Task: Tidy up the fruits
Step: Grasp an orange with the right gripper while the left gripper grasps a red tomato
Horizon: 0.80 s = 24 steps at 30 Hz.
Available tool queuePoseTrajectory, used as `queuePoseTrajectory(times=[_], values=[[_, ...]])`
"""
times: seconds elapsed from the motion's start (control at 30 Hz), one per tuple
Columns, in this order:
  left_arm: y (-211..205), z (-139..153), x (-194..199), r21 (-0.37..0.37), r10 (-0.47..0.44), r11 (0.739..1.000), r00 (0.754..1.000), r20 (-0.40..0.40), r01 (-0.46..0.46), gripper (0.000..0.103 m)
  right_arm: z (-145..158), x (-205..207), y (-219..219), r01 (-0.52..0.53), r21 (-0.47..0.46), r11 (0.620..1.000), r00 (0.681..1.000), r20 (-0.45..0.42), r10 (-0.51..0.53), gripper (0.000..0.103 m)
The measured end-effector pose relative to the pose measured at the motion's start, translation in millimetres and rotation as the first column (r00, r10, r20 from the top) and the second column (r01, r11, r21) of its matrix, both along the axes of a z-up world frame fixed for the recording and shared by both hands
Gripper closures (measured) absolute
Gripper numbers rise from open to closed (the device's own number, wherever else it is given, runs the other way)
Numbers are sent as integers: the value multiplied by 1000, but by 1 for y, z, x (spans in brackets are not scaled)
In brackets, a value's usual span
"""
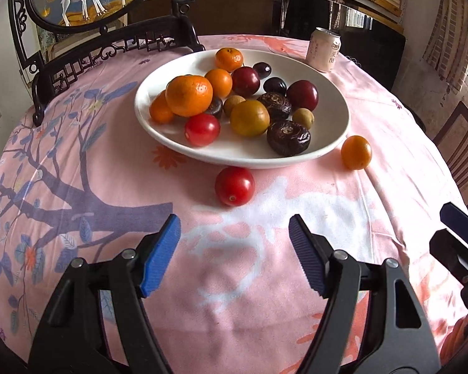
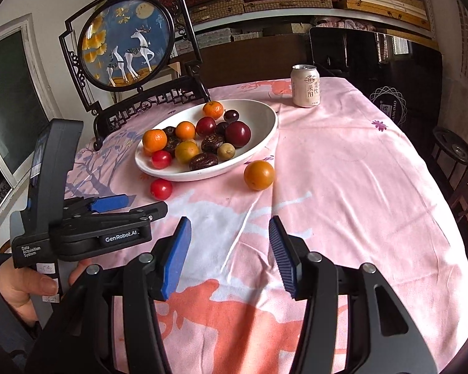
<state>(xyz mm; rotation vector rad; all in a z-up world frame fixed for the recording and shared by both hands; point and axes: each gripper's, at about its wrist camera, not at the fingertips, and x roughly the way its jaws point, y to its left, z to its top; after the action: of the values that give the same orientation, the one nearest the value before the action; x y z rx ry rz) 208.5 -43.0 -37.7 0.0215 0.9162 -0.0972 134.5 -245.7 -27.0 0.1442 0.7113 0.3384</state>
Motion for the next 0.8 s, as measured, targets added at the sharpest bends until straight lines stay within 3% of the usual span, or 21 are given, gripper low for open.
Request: queuePoseTrajectory(times=[0.07, 0.33, 0.43, 0.5, 0.63, 0.7, 0.73, 0.8], values=[[0, -3, 6, 1, 8, 1000, 1000, -10, -8, 36, 0, -1, -1, -9, 11, 1000, 1000, 2, 9, 51], [3, -10, 27, -8, 40, 999, 999, -22, -40, 41, -2, 0, 1, -20, 18, 1000, 1000, -13, 20, 51], [4, -9, 36, -10, 39, 999, 999, -13, -39, 60, -4, 4, 2, -15, 15, 1000, 999, -37, 16, 51], [2, -8, 38, -33, 6, 999, 1000, -17, -7, 73, -5, 7, 5, -9, -11, 1000, 999, -42, 9, 51], [2, -5, 30, -31, -5, 1000, 1000, -21, 4, 74, -4, 21, 10, -3, -103, 995, 999, -48, -2, 51], [5, 0, 22, -50, -11, 999, 1000, -22, 10, 78, -8, 33, 14, 0, -147, 989, 998, -58, -9, 51], [7, 3, 18, -58, -18, 998, 1000, -13, 18, 85, -10, 41, 16, -1, -169, 986, 998, -64, -10, 51], [10, 10, 9, -87, -44, 995, 999, 1, 44, 87, -15, 54, 22, -2, -212, 977, 998, -62, -11, 51]])
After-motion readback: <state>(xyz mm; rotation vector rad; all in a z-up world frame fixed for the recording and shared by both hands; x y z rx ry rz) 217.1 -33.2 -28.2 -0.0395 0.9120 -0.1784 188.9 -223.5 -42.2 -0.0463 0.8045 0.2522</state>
